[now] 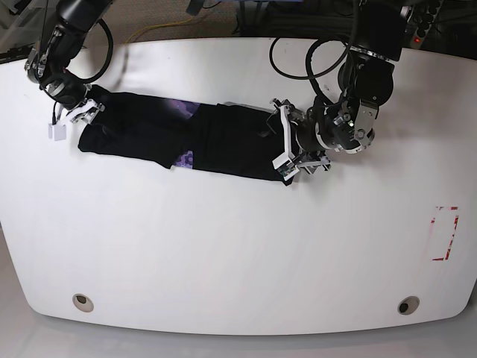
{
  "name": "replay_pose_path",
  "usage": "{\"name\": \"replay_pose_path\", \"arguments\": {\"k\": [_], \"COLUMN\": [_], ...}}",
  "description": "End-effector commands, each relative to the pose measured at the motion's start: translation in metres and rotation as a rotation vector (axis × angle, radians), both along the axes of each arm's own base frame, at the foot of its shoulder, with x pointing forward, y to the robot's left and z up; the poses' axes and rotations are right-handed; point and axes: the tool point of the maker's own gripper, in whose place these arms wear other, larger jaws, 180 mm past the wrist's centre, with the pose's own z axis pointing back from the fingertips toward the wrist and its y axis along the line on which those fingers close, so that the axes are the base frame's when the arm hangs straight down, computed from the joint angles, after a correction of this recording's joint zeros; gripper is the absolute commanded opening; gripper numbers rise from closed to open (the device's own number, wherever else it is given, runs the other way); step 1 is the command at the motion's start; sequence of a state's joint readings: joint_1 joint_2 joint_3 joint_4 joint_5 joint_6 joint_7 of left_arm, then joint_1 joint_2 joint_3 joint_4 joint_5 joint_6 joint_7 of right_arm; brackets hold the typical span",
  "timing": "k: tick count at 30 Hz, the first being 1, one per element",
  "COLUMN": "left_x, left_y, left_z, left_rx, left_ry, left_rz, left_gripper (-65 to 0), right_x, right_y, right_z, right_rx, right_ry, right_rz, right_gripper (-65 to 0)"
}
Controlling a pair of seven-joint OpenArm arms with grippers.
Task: Fold the T-shirt properly
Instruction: 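Hold the strip ends with both grippers and pull it straight, then fold the strip ends inward with both grippers toward each other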
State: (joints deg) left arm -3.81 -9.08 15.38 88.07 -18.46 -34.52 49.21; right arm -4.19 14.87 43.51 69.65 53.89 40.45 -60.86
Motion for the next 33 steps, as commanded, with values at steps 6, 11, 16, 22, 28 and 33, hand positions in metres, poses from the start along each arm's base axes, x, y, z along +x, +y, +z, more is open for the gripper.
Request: {"name": "replay_pose_path", "arguments": {"k": [6,11,16,22,28,33], "left_x": [0.008,0.007,-0.001,0.011,0.008,0.002], "left_y": [-0.002,-0.003,-0.016,-0.03,-0.049,-0.054], "left_z": [0.01,0.009,-0.013,-0.017,-0.019,-0.029], "left_rx": [-0.018,-0.021,-0.046,-0.112,-0.152,-0.157], "left_ry": [-0.029,-0.023,0.072,0.122,0.153,0.195], "left_rz": [0.004,0.006,0.025,0.084,0.083,0.085], "left_gripper": [-24.2,-24.2,-24.2,-24.2,-24.2,-24.2], "right_x": [0.001,0.006,0.012,0.025,0.037,0.043], "right_y": [-0.019,-0.026,-0.018,0.003,0.034,0.083], "right_z": [-0.002,0.015,0.05,0.091,0.126,0.156], "right_rx": [-0.02,-0.081,-0.222,-0.343,-0.435,-0.346], "right_ry": [0.014,-0.026,-0.081,-0.124,-0.201,-0.347], "right_rz": [-0.033,-0.012,0.107,0.217,0.344,0.418], "right_gripper": [-50.6,-65.0,-65.0,-65.0,-65.0,-65.0]}}
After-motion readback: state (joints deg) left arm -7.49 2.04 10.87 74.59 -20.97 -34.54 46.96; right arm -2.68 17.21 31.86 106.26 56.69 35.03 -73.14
